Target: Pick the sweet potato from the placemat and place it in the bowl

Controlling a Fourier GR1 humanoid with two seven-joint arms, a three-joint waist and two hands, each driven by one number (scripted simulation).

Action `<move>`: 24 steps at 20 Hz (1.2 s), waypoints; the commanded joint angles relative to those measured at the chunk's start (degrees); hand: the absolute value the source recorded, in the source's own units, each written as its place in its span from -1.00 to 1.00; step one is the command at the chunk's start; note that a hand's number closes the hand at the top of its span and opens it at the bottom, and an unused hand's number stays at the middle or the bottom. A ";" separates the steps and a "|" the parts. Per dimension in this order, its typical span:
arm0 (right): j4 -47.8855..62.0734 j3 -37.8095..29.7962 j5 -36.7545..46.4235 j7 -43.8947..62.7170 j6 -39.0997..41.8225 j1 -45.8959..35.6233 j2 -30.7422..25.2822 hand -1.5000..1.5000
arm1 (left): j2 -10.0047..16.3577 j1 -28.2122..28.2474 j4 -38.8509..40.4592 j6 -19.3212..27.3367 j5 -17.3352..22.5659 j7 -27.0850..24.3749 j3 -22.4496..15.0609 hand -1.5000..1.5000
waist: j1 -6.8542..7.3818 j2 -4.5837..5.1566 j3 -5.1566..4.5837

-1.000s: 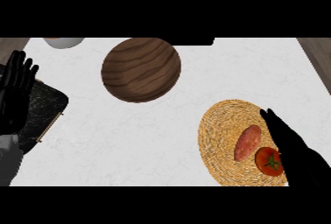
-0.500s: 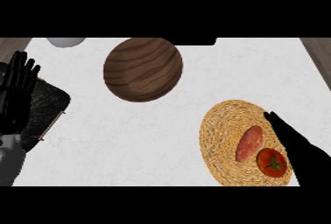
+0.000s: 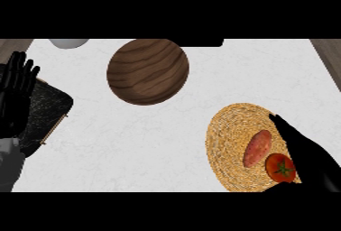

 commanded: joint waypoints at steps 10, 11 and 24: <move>7.15 -2.22 8.42 -12.02 -3.47 8.24 3.81 -1.00 | -1.76 -2.66 3.72 -4.04 -1.77 0.01 4.65 0.00 | -0.39 -0.02 0.02; 10.66 -2.05 8.97 -12.33 -3.29 5.55 4.88 -1.00 | -2.42 2.43 -6.51 -2.48 -2.09 5.00 2.76 0.00 | 0.05 -0.09 0.03; 16.25 -4.39 12.78 -16.78 -0.49 3.37 8.93 -1.00 | -3.01 2.48 -3.09 -7.57 -4.20 2.93 8.07 0.00 | -0.03 -0.03 0.01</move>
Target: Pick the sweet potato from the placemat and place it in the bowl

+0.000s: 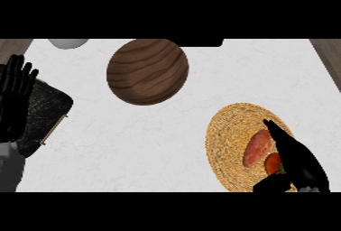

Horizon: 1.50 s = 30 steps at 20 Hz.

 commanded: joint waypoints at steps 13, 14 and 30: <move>11.20 -1.90 5.37 -1.75 -1.90 -1.84 5.83 -1.00 | -3.69 -2.55 -1.90 1.54 -4.40 3.40 0.04 0.00 | -0.04 -0.04 0.00; 17.68 -1.33 7.30 -5.07 -5.87 -2.64 7.20 -1.00 | -3.32 -2.97 0.14 -0.42 -3.38 1.28 1.20 0.00 | 0.02 0.01 0.00; 28.43 -5.19 8.28 -27.02 0.49 -21.55 -6.67 1.00 | -4.35 -5.19 2.53 -4.06 -3.28 -0.38 0.80 0.00 | 6.07 1.63 0.20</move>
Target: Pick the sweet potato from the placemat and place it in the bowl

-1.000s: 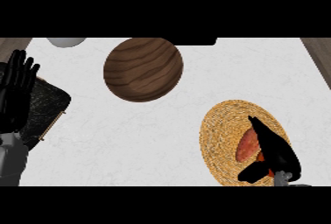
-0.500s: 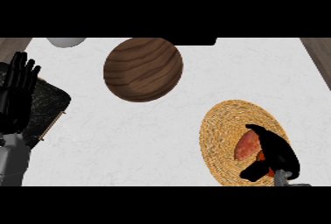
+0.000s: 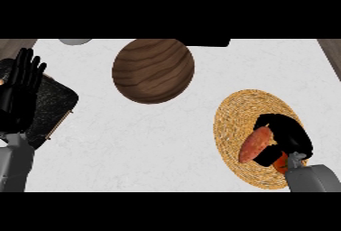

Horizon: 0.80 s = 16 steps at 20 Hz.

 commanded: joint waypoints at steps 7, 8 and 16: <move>10.07 2.82 -0.19 -24.25 10.98 -19.70 -16.44 1.00 | -1.84 -4.58 -0.98 -2.08 0.04 -0.45 -4.00 0.00 | 9.51 3.88 0.44; 11.21 2.33 -0.45 -26.85 10.81 -21.28 -17.77 1.00 | -2.52 -4.60 -0.88 -2.28 0.34 -0.39 -4.49 0.00 | 9.47 3.93 0.47; 23.03 -2.66 -2.18 -43.42 5.86 -32.30 -24.09 1.00 | -2.45 -6.06 -0.24 -2.12 0.08 0.05 -4.65 0.00 | 9.23 3.85 0.57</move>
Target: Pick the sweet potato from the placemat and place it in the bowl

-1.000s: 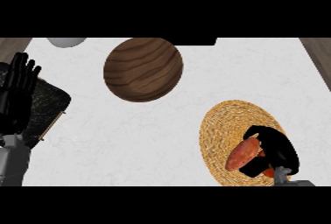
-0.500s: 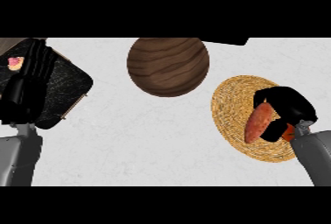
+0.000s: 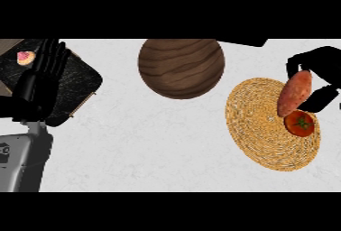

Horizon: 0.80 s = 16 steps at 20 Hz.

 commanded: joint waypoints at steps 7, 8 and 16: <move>14.84 -6.78 -7.17 -22.89 -1.33 -14.12 -3.78 1.00 | -0.47 -1.37 0.60 1.05 -1.09 1.02 -0.77 0.00 | -0.51 -0.54 -0.01; 15.96 -7.45 -7.72 -24.77 -1.66 -15.76 -3.89 1.00 | -0.39 -1.61 0.55 1.16 -0.91 1.34 -0.54 0.00 | -0.62 -0.73 -0.05; 28.42 -10.42 -15.21 -33.96 8.17 -27.74 -1.04 1.00 | -0.68 -0.94 1.23 1.13 -0.83 1.20 -0.45 0.00 | -1.34 -1.40 -0.40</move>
